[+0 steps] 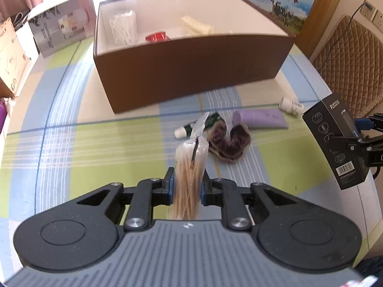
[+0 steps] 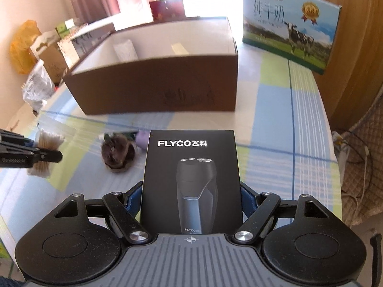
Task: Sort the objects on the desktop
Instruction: 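Lift and carry the swab bag and FLYCO box with both tools over the brown box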
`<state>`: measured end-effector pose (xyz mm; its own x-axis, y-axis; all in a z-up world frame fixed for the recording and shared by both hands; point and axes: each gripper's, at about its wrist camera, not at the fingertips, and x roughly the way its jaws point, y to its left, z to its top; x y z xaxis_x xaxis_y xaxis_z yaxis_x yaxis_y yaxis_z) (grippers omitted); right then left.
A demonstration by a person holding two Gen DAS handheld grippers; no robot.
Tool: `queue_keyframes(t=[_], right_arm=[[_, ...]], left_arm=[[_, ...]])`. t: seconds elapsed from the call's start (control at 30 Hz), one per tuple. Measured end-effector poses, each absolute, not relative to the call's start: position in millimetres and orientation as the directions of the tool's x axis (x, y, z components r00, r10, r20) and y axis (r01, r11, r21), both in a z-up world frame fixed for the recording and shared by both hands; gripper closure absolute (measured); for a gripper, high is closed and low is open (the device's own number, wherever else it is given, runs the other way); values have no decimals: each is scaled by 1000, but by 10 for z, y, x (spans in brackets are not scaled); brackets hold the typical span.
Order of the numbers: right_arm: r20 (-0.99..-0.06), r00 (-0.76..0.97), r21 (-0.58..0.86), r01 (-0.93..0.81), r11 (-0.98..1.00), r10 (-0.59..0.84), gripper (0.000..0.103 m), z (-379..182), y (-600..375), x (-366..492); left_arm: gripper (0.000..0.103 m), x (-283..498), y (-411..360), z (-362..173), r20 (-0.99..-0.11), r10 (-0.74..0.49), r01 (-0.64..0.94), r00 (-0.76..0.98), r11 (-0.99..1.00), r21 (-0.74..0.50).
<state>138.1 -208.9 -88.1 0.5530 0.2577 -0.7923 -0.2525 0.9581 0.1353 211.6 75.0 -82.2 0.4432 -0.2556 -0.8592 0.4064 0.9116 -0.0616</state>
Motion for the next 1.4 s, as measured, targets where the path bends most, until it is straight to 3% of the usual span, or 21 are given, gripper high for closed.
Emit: queue_keyframes(t=[0.8,1.4], right_arm=[[-629,701,106,-351,930,336,27,71,-1917,2420],[-645,665,82,-429,899,376,27,117,-1405,3296]], left_arm=[[87,2898,672,-58,-740,-281,426,612,905,8],[88,3784,615,50,-736,-290,391,611,920,-38]])
